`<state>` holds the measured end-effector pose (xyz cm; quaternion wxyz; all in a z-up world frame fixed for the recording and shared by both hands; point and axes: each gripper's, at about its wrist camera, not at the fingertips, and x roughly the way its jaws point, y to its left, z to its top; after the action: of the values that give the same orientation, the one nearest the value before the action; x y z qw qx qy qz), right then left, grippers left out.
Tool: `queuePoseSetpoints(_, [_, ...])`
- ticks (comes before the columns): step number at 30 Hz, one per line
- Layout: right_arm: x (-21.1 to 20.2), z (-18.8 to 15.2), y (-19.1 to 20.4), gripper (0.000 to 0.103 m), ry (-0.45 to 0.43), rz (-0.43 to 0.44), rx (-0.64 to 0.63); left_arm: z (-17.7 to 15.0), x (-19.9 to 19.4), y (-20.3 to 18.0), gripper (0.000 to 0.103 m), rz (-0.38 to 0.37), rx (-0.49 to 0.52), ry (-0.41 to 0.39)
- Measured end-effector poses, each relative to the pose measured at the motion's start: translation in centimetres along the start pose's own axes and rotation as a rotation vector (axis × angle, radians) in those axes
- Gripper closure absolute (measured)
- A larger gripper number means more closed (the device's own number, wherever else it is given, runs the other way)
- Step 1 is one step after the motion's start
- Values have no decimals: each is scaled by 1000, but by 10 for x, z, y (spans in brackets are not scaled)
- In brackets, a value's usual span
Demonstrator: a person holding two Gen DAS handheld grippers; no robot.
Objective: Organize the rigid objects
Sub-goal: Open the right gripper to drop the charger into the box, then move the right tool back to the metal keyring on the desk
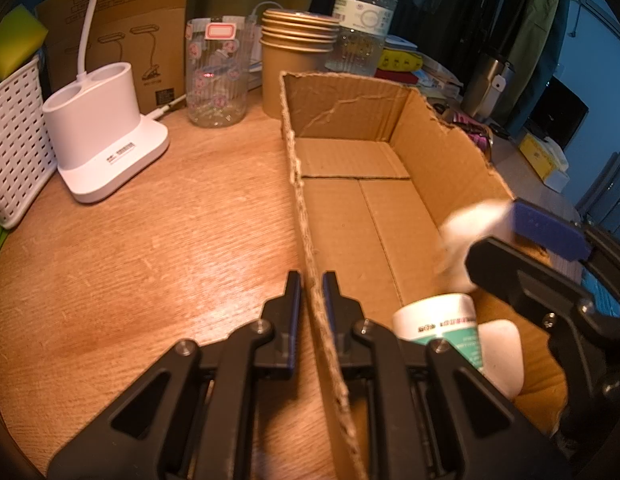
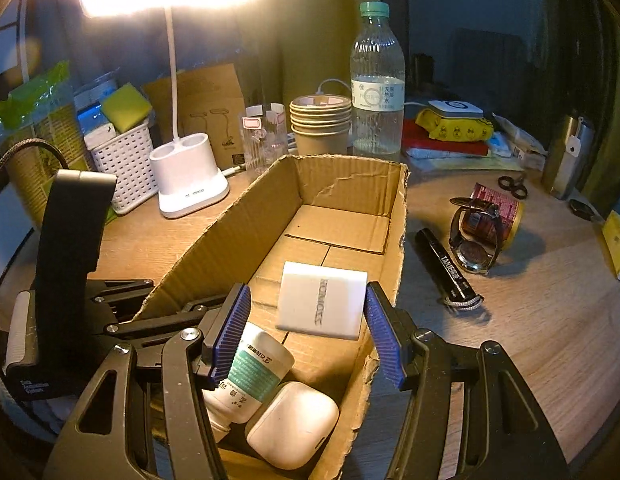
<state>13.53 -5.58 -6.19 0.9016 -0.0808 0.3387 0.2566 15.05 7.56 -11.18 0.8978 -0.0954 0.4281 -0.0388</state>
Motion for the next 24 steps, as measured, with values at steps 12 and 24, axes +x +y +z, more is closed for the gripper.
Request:
queuePoseSetpoints(12, [-18,4,-9,40,-52,-4,29,0,-1,0,91,0,-2,0])
queuePoseSetpoints(24, [-35,7,-37,40,-88,-42,90,0,-1,0,91,0,-2,0])
